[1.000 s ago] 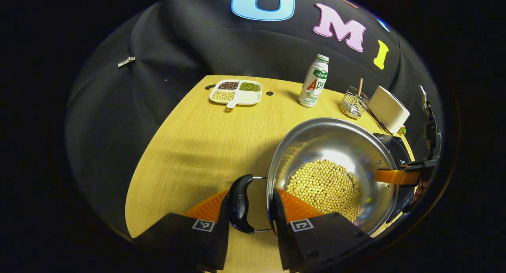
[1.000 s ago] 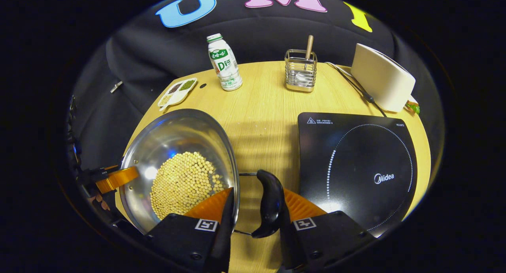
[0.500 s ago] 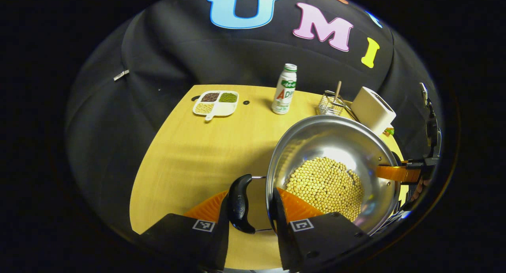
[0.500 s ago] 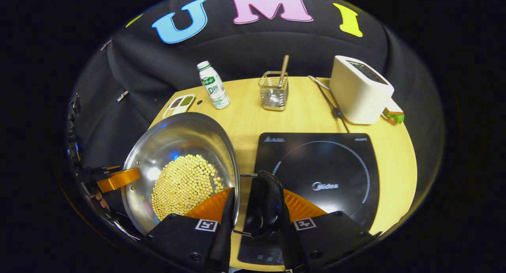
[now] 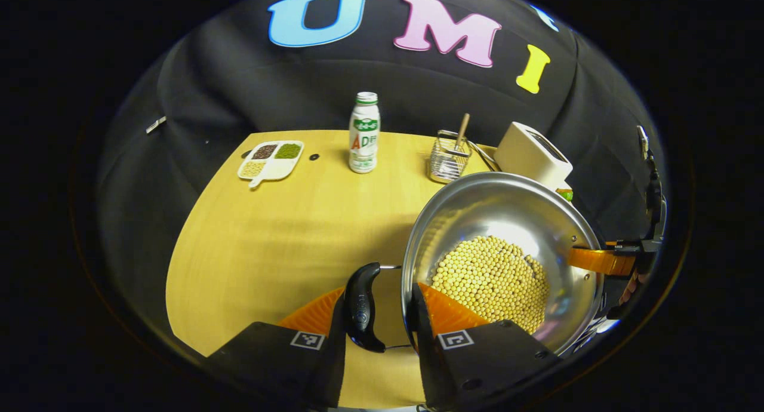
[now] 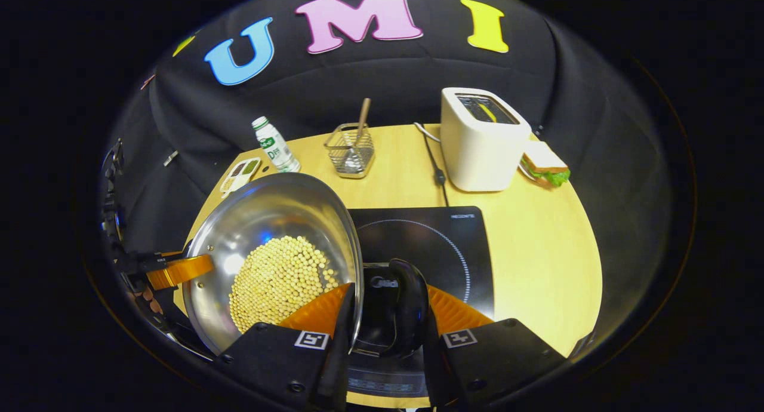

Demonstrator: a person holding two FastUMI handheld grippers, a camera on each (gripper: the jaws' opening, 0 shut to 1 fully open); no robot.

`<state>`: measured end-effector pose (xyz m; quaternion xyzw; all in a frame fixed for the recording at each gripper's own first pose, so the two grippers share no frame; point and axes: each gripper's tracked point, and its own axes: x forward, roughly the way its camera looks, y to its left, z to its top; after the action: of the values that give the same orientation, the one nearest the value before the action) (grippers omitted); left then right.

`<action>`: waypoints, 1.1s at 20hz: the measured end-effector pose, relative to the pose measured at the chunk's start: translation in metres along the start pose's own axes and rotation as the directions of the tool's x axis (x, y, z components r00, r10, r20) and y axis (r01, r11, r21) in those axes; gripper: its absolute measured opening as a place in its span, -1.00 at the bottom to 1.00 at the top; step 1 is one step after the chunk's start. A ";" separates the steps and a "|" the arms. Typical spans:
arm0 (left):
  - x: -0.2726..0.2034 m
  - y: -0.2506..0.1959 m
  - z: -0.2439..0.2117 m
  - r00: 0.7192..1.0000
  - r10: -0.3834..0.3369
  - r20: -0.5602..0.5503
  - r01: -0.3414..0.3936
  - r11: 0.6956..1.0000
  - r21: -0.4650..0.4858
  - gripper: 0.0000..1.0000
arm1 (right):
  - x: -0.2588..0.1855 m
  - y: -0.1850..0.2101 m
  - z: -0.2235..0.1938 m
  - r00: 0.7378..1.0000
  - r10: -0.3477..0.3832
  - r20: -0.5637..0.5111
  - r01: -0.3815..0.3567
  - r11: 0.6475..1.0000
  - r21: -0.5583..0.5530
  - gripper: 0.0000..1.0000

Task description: First push the handle of the pot to place it horizontally, then grasp the pot with both hands and set it on the induction cooktop.

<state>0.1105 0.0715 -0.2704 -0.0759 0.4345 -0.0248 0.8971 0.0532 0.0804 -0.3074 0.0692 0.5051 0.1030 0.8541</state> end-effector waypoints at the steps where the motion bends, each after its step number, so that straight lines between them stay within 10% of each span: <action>1: 0.003 -0.010 0.002 1.000 -0.004 0.000 0.004 1.000 0.007 0.07 | -0.001 -0.012 0.001 1.000 -0.004 0.002 0.004 1.000 0.004 0.08; 22: 0.063 -0.102 0.001 1.000 -0.002 -0.010 0.003 0.998 0.065 0.05 | 0.038 -0.125 -0.009 1.000 -0.003 -0.017 0.004 0.997 0.075 0.08</action>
<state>0.1524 -0.0364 -0.3023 -0.0470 0.4380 -0.0404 0.8968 0.0759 -0.0312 -0.3717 0.0997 0.5158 0.0829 0.8468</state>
